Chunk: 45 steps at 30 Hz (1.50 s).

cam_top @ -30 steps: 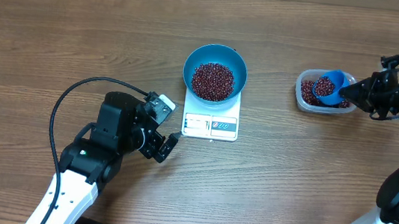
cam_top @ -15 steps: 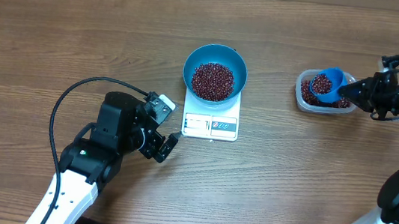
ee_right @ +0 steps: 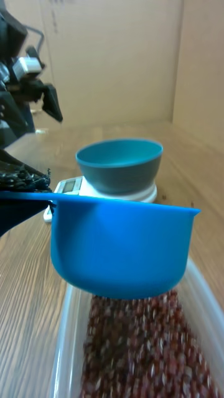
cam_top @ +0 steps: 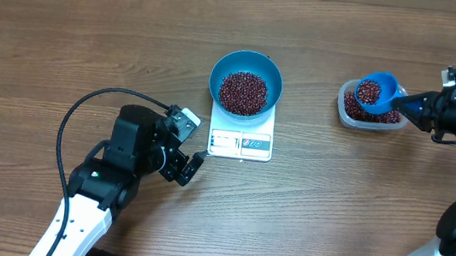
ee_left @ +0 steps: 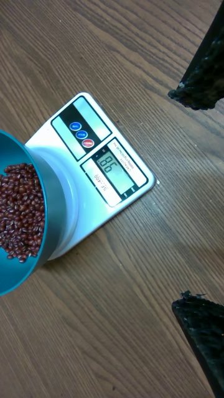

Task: Scoop item into bowl and weigh 150g on scale
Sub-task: 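Tilt the scoop up and lift it full of beans, then carry the filled scoop with the right gripper over the teal bowl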

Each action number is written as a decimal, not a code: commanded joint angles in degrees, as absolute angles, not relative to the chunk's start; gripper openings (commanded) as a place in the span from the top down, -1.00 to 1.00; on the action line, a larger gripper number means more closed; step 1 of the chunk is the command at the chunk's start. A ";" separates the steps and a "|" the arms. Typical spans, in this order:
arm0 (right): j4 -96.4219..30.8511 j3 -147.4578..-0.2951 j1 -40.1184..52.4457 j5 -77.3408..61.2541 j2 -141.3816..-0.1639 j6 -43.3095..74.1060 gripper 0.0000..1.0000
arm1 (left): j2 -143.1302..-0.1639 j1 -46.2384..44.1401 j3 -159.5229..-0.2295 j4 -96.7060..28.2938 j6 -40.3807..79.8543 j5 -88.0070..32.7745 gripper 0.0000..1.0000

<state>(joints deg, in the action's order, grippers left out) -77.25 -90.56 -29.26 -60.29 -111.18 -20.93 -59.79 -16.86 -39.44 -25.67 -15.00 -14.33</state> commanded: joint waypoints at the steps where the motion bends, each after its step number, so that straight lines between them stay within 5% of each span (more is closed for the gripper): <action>1: -77.93 -90.50 -28.71 -66.30 -110.34 -24.34 0.93 | -59.20 -16.69 -39.16 -25.54 -15.00 -14.41 -0.99; 17: -77.87 -95.81 -14.61 -65.98 -106.83 -20.47 0.92 | -59.22 -16.69 -39.16 -25.54 -15.00 -14.41 -0.99; 45: -67.22 -106.65 11.60 -37.67 -106.83 -2.76 0.93 | -59.22 -16.69 -39.16 -25.54 -15.00 -14.41 -0.99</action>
<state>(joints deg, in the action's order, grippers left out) -68.34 -104.79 10.31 -39.92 -109.43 -3.38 -59.79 -16.86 -39.44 -25.67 -15.00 -14.33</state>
